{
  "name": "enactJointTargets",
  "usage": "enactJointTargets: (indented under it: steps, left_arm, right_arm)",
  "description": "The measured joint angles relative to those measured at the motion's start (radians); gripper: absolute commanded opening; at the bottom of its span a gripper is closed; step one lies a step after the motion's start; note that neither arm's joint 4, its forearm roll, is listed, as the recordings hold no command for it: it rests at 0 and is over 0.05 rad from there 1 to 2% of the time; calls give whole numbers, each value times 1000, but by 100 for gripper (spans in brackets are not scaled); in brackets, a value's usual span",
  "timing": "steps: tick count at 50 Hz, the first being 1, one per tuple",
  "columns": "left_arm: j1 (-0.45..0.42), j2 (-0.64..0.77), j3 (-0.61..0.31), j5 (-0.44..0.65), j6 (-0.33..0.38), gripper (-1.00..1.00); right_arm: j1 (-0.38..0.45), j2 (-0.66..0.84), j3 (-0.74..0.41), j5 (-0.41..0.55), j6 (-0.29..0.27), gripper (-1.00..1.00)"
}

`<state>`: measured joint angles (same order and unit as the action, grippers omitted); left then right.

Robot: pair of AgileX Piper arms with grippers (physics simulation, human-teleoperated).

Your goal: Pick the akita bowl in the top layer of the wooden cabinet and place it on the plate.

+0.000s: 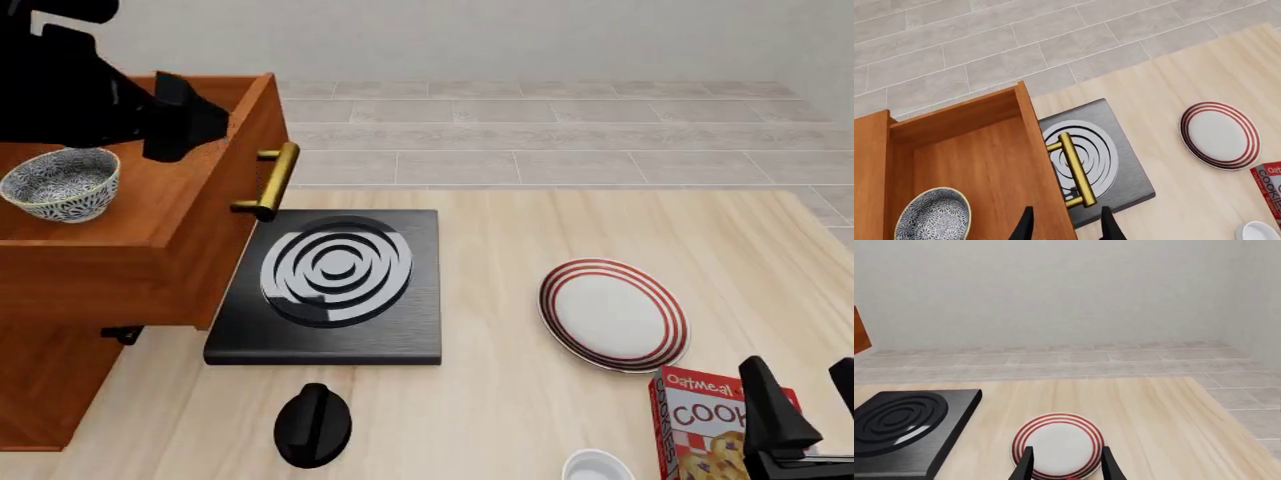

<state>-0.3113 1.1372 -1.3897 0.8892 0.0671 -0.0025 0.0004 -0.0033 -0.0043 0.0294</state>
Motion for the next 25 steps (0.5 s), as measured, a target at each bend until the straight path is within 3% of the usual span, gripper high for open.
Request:
enactJointTargets:
  steps: [25]
  left_arm:
    - [72,8,-80,42,31,100]
  right_arm:
    - [0,0,0,0,-5,100]
